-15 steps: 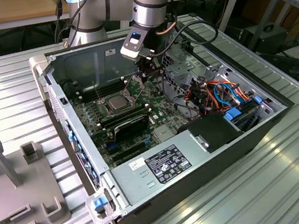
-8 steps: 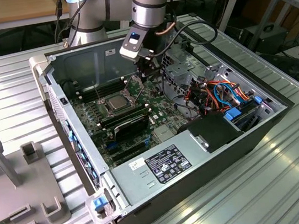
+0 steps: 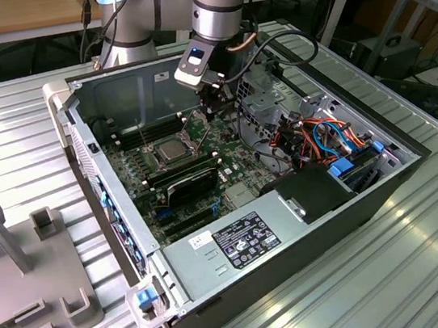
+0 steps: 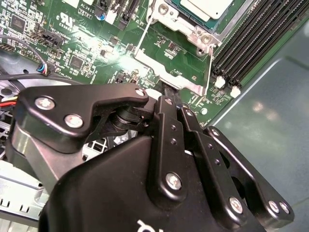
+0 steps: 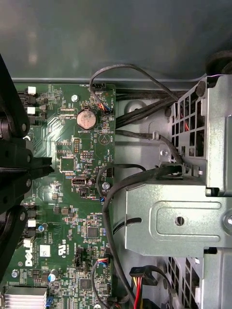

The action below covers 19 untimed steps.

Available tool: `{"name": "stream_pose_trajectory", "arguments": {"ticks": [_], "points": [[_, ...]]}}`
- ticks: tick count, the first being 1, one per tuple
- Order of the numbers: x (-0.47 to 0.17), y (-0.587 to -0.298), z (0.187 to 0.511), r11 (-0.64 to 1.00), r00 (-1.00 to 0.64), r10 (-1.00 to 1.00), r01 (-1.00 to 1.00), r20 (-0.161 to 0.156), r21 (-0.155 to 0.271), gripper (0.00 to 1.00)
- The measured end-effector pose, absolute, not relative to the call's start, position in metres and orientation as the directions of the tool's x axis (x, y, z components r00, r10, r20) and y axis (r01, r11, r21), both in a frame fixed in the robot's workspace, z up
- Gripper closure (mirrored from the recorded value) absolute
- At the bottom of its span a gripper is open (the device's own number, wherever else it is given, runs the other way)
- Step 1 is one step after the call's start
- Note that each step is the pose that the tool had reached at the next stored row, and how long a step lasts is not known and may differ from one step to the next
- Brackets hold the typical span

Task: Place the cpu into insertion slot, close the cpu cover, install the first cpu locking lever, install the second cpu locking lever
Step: 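Close the cpu cover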

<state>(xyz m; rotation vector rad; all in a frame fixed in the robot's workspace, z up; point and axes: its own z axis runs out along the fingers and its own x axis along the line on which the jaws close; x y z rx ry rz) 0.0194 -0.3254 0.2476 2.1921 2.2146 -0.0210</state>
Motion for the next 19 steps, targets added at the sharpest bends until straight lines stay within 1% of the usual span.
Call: {"name": "stream_pose_trajectory", "arguments": {"ticks": [19], "points": [[0.0158, -0.3254, 0.2476, 0.01, -0.01, 1.0, 1.0, -0.028, 0.008, 0.89]]}}
